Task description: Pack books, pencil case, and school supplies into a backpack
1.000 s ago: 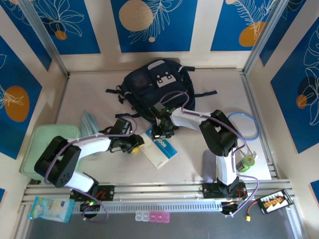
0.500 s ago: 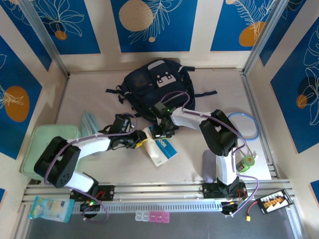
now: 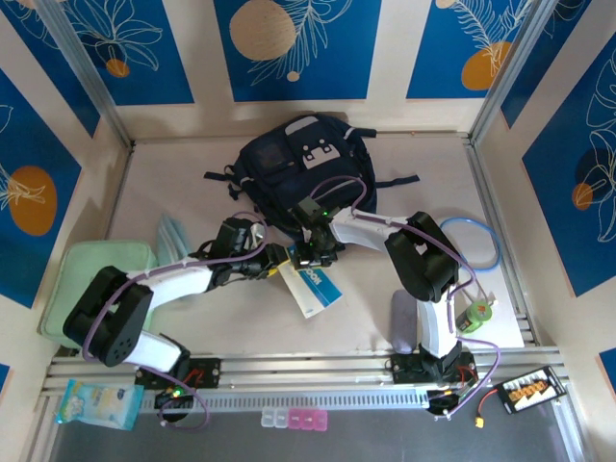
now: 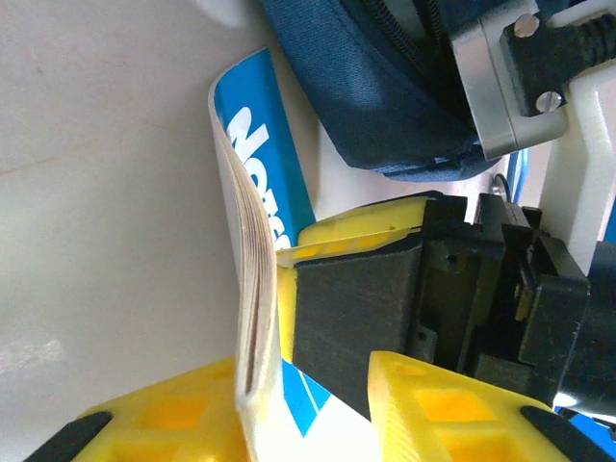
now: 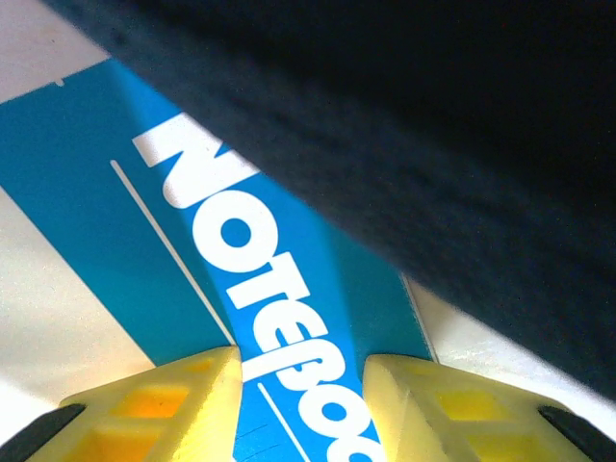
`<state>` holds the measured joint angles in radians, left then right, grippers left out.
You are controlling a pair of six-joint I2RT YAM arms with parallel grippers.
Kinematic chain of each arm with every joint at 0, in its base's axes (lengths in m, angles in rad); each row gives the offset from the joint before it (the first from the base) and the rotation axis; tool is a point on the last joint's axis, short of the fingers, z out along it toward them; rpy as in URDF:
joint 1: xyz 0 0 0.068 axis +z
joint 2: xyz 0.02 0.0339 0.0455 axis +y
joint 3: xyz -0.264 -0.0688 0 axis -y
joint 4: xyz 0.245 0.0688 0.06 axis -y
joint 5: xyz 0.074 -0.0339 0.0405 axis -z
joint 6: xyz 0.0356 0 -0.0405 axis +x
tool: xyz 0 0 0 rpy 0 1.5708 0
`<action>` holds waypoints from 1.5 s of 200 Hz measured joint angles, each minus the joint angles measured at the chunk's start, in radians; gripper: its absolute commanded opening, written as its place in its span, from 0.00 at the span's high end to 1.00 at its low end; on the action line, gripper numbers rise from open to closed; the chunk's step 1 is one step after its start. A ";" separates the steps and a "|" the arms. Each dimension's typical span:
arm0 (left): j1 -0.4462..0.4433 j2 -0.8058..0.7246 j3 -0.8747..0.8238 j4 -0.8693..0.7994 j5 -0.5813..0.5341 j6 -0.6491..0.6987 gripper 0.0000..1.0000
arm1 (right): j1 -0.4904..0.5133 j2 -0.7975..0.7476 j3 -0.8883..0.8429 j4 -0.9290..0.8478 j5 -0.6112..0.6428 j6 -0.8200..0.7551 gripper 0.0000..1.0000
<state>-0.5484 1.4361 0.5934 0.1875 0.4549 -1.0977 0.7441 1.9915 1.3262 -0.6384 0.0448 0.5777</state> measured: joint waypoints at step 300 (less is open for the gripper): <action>0.211 -0.014 0.365 0.279 -0.085 -0.114 1.00 | -0.391 -0.470 -0.549 1.279 -0.575 0.755 0.11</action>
<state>-0.3374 1.4220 0.9585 0.4667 0.3702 -1.2118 0.3531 1.5211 0.7769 0.6411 -0.5304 1.3327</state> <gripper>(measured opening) 0.052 0.888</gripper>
